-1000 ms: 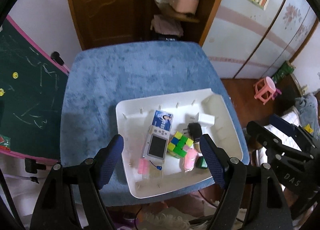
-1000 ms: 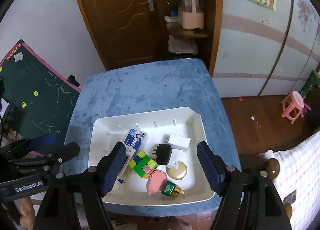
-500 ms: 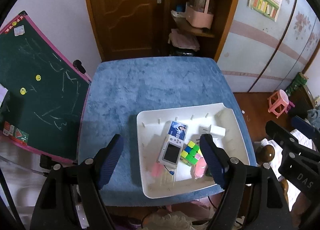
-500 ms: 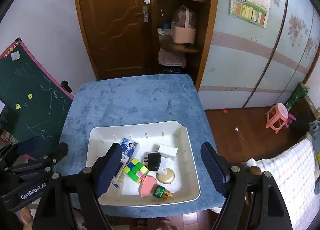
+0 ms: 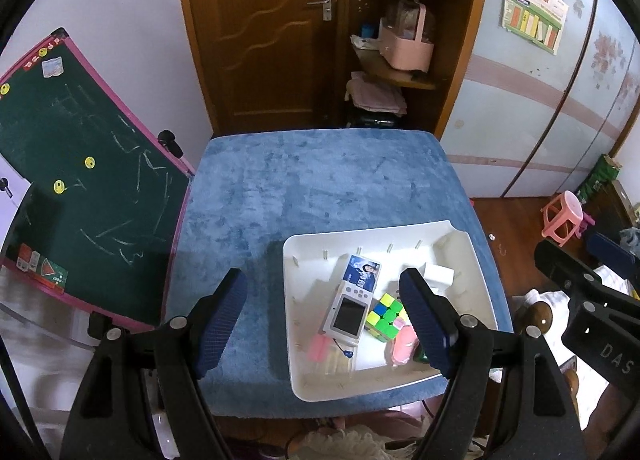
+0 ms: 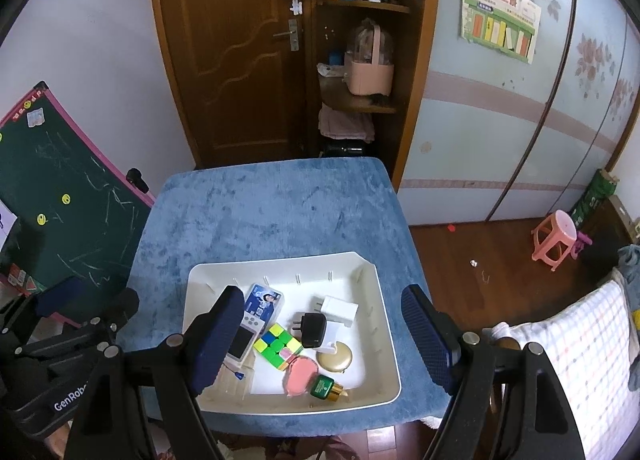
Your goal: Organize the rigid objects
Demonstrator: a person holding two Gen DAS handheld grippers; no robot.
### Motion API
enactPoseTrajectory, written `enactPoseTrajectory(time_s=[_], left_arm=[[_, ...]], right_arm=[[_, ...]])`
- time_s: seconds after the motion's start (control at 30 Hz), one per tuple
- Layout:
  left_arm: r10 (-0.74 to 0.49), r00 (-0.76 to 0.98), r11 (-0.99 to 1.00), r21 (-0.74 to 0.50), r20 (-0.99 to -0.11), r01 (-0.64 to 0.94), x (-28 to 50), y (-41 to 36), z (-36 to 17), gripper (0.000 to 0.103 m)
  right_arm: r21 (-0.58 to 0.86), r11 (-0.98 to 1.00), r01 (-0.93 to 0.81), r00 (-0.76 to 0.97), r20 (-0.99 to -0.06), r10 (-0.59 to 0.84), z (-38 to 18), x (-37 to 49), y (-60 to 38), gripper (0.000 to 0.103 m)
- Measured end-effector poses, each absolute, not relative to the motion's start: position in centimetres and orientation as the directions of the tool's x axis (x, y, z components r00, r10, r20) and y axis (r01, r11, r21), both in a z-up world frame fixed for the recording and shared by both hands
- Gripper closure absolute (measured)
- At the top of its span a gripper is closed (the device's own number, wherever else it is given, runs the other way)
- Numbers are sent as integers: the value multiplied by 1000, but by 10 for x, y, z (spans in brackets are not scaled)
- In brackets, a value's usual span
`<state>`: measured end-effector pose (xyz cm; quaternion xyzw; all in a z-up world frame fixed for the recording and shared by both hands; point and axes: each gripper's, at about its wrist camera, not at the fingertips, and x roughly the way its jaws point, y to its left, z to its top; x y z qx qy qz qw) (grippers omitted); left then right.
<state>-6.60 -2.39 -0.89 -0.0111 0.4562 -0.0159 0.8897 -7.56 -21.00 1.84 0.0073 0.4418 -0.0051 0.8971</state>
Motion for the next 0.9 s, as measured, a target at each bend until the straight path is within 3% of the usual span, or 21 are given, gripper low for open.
enactPoseTrajectory(time_s=[0.9], left_arm=[[8,559,999,-11,-829,-32,-56,-26,-14,22]], right_arm=[[-15,1000,-17,579,-816,-2,8,-57,-210,22]])
